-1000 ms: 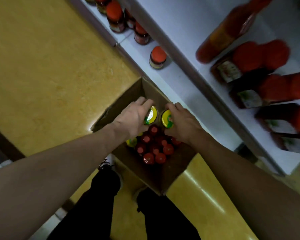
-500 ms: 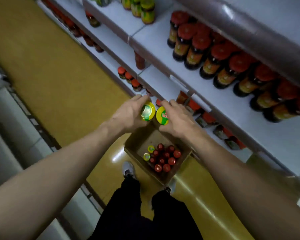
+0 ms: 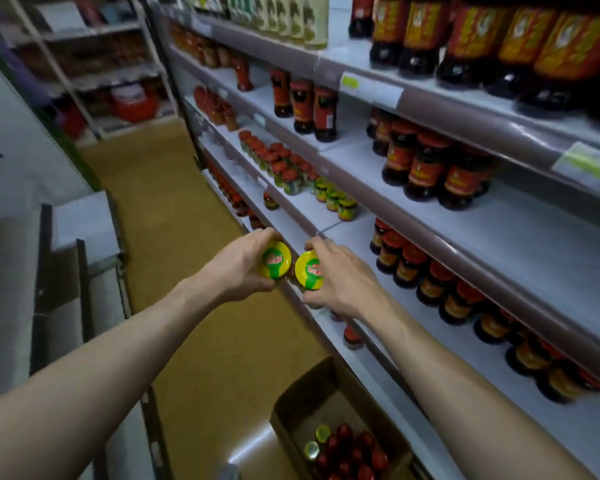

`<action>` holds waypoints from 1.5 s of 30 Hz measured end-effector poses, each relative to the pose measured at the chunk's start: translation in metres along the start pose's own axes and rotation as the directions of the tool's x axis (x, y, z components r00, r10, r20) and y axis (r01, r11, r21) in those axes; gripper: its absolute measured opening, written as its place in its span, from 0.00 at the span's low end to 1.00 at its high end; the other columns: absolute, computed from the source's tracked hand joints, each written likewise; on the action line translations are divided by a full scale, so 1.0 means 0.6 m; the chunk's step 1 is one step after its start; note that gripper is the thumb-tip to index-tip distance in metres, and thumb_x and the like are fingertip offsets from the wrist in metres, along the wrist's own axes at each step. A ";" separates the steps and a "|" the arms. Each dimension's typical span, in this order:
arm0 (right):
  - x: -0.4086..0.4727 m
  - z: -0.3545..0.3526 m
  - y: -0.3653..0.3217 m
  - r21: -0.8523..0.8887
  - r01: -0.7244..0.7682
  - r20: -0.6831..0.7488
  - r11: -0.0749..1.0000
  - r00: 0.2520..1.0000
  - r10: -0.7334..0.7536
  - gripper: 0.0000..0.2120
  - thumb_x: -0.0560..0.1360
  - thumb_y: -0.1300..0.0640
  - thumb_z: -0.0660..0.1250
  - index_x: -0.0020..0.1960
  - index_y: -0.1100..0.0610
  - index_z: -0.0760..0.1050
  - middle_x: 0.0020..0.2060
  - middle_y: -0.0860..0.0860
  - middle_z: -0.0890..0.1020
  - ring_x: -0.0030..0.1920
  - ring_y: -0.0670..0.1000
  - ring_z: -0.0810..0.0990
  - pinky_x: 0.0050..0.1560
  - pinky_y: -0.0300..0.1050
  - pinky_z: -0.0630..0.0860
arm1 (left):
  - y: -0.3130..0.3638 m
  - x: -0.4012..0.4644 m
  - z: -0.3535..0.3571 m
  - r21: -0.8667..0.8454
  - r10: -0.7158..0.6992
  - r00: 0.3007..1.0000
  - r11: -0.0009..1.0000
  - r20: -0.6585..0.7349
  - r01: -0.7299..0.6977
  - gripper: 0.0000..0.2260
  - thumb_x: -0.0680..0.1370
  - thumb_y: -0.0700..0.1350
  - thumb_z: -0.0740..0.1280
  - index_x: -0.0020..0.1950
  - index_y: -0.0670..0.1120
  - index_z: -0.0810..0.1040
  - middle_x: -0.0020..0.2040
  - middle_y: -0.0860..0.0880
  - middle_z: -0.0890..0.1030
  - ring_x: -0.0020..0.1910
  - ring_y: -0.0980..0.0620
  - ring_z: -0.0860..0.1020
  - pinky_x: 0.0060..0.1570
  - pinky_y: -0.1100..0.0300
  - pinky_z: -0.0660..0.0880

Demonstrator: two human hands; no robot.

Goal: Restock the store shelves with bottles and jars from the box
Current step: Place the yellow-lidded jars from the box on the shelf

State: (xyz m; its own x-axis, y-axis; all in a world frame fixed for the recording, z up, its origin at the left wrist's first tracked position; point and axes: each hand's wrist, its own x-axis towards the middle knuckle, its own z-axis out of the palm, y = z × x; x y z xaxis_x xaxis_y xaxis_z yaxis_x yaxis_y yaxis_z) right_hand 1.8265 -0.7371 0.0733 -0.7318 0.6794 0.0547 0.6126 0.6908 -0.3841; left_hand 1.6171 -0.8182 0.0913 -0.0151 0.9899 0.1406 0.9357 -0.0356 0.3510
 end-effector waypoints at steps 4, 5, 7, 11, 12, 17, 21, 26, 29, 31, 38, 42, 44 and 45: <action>0.035 -0.014 -0.041 -0.009 -0.005 -0.028 1.000 1.000 0.005 0.35 0.67 0.45 0.77 0.68 0.48 0.64 0.63 0.49 0.76 0.59 0.57 0.77 0.45 0.47 0.66 | -0.042 -0.003 -0.033 -0.047 -0.033 0.999 0.998 -0.003 0.033 0.32 0.68 0.53 0.81 0.66 0.49 0.71 0.56 0.50 0.79 0.53 0.50 0.78 0.52 0.52 0.77; 0.046 -0.014 -0.052 -0.020 -0.010 -0.025 1.000 1.000 0.009 0.34 0.67 0.44 0.77 0.67 0.48 0.64 0.62 0.49 0.76 0.58 0.57 0.77 0.44 0.49 0.67 | -0.055 -0.003 -0.039 -0.062 -0.031 1.000 0.998 0.000 0.031 0.32 0.68 0.53 0.82 0.66 0.48 0.71 0.56 0.50 0.80 0.53 0.49 0.79 0.52 0.53 0.76; 0.070 -0.008 -0.079 -0.032 -0.029 -0.014 0.999 0.999 0.028 0.33 0.68 0.44 0.76 0.66 0.47 0.63 0.60 0.50 0.76 0.57 0.57 0.76 0.44 0.52 0.73 | -0.087 -0.005 -0.053 -0.098 -0.032 0.999 0.995 0.016 0.034 0.31 0.68 0.53 0.82 0.65 0.48 0.72 0.55 0.50 0.80 0.52 0.49 0.79 0.51 0.53 0.76; 0.126 0.018 -0.139 -0.002 -0.104 -0.004 0.995 0.995 0.104 0.30 0.66 0.43 0.74 0.62 0.45 0.63 0.56 0.49 0.76 0.54 0.57 0.77 0.48 0.58 0.79 | -0.180 0.003 -0.083 -0.174 -0.013 0.997 0.984 0.081 0.027 0.30 0.66 0.54 0.82 0.63 0.51 0.72 0.54 0.52 0.81 0.51 0.50 0.79 0.52 0.50 0.78; 0.136 0.024 -0.151 0.012 -0.126 -0.006 0.992 0.992 0.126 0.30 0.65 0.43 0.74 0.61 0.44 0.64 0.56 0.49 0.76 0.53 0.57 0.77 0.48 0.59 0.79 | -0.199 0.007 -0.088 -0.185 -0.002 0.995 0.983 0.096 0.019 0.30 0.66 0.54 0.82 0.62 0.51 0.72 0.54 0.52 0.81 0.51 0.51 0.79 0.51 0.50 0.78; 0.223 0.069 -0.221 0.025 -0.210 -0.043 0.977 0.976 0.211 0.32 0.64 0.41 0.74 0.64 0.44 0.66 0.56 0.48 0.78 0.55 0.55 0.78 0.50 0.56 0.78 | -0.333 0.034 -0.120 -0.269 0.046 0.987 0.963 0.153 -0.004 0.28 0.67 0.54 0.81 0.62 0.54 0.73 0.55 0.53 0.81 0.52 0.51 0.80 0.52 0.50 0.79; 0.273 0.094 -0.254 0.052 -0.269 -0.058 0.962 0.961 0.272 0.33 0.66 0.39 0.76 0.66 0.40 0.64 0.57 0.46 0.78 0.54 0.53 0.79 0.50 0.55 0.79 | -0.409 0.053 -0.132 -0.281 0.062 0.982 0.960 0.177 -0.010 0.31 0.68 0.54 0.81 0.67 0.54 0.72 0.58 0.54 0.80 0.55 0.52 0.79 0.54 0.53 0.78; 0.334 0.115 -0.263 0.050 -0.304 -0.052 0.951 0.950 0.307 0.34 0.66 0.39 0.76 0.67 0.39 0.64 0.57 0.46 0.79 0.55 0.53 0.79 0.51 0.55 0.80 | -0.478 0.097 -0.120 -0.324 0.077 0.976 0.946 0.203 -0.008 0.35 0.68 0.55 0.82 0.70 0.53 0.72 0.62 0.53 0.79 0.59 0.52 0.78 0.57 0.57 0.76; 0.371 0.128 -0.243 0.057 -0.326 -0.045 0.944 0.943 0.328 0.35 0.66 0.39 0.76 0.68 0.39 0.64 0.58 0.46 0.79 0.55 0.52 0.79 0.51 0.54 0.80 | -0.506 0.135 -0.104 -0.310 0.091 0.972 0.951 0.216 -0.020 0.35 0.68 0.56 0.82 0.72 0.51 0.71 0.63 0.53 0.76 0.61 0.52 0.76 0.60 0.56 0.75; 0.393 0.136 -0.226 0.074 -0.333 -0.041 0.940 0.941 0.336 0.34 0.67 0.39 0.77 0.67 0.38 0.64 0.58 0.45 0.79 0.55 0.52 0.79 0.52 0.54 0.80 | -0.520 0.164 -0.092 -0.280 0.107 0.967 0.959 0.229 -0.040 0.36 0.69 0.55 0.82 0.72 0.51 0.71 0.61 0.53 0.73 0.60 0.52 0.74 0.59 0.58 0.73; 0.480 0.154 -0.141 0.122 -0.392 -0.047 0.912 0.916 0.399 0.35 0.67 0.37 0.75 0.70 0.38 0.66 0.60 0.44 0.78 0.58 0.50 0.78 0.54 0.53 0.79 | -0.543 0.304 -0.061 -0.228 0.101 0.938 0.973 0.331 -0.025 0.38 0.69 0.54 0.81 0.75 0.51 0.69 0.64 0.51 0.71 0.63 0.50 0.73 0.63 0.56 0.73; 0.524 0.146 -0.087 0.147 -0.429 -0.051 0.891 0.896 0.440 0.34 0.65 0.37 0.73 0.68 0.36 0.65 0.60 0.43 0.78 0.57 0.51 0.79 0.52 0.53 0.79 | -0.535 0.395 -0.055 -0.211 0.135 0.924 0.975 0.357 -0.061 0.38 0.69 0.53 0.82 0.75 0.50 0.69 0.63 0.51 0.71 0.61 0.49 0.73 0.63 0.54 0.73; 0.545 0.141 -0.065 0.163 -0.458 -0.065 0.874 0.879 0.473 0.34 0.66 0.38 0.73 0.68 0.36 0.63 0.60 0.44 0.78 0.58 0.52 0.79 0.53 0.54 0.79 | -0.536 0.435 -0.052 -0.224 0.157 0.916 0.972 0.370 -0.076 0.37 0.69 0.53 0.82 0.74 0.51 0.70 0.62 0.52 0.70 0.60 0.50 0.73 0.62 0.53 0.74; 0.553 0.140 -0.057 0.166 -0.471 -0.069 0.866 0.871 0.487 0.33 0.67 0.38 0.73 0.68 0.36 0.63 0.61 0.44 0.78 0.58 0.52 0.79 0.54 0.55 0.79 | -0.538 0.454 -0.049 -0.228 0.171 0.910 0.970 0.376 -0.088 0.37 0.69 0.53 0.82 0.73 0.51 0.70 0.62 0.52 0.71 0.61 0.49 0.74 0.61 0.52 0.74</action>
State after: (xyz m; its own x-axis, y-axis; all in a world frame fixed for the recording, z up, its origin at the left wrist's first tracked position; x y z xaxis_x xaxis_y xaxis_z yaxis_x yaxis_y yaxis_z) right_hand 1.5375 -0.5559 0.0269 -0.3182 0.9450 -0.0760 0.8259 0.2370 -0.5117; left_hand 1.3004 -0.5410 0.0436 0.2791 0.9468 -0.1603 0.8282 -0.1528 0.5393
